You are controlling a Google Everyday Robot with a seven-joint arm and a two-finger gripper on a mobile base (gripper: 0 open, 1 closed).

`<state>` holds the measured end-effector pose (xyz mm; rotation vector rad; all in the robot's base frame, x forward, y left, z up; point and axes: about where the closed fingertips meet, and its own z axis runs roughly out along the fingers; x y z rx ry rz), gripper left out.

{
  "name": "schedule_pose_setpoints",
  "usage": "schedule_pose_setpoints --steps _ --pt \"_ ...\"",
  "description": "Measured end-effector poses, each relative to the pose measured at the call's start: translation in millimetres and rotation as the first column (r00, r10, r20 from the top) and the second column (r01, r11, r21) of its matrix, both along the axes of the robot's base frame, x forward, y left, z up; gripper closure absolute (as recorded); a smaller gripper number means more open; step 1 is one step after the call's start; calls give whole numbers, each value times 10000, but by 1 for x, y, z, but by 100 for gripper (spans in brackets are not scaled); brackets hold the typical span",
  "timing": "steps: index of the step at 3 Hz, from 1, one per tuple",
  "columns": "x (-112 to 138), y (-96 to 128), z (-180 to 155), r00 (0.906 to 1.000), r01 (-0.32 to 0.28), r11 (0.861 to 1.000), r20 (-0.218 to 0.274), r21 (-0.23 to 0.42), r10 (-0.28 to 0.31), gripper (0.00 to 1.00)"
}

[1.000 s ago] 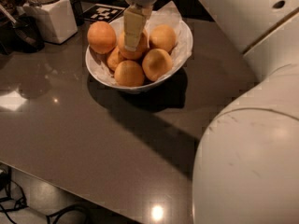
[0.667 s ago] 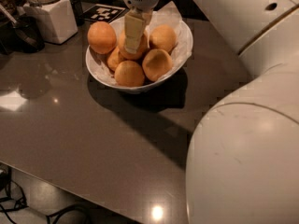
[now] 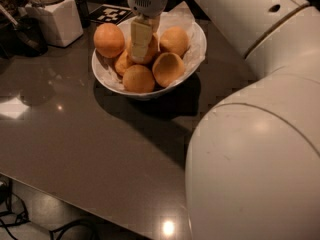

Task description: Pick orange from white bowl

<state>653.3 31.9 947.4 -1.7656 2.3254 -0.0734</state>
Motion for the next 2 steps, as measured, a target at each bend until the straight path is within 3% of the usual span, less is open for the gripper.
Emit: schedule_pose_setpoints --steps 1,2 --pt "3 1 -11 9997 5 10000 -239 -71 -7 26" --pt "6 0 -20 9989 44 10000 -466 -62 -46 40"
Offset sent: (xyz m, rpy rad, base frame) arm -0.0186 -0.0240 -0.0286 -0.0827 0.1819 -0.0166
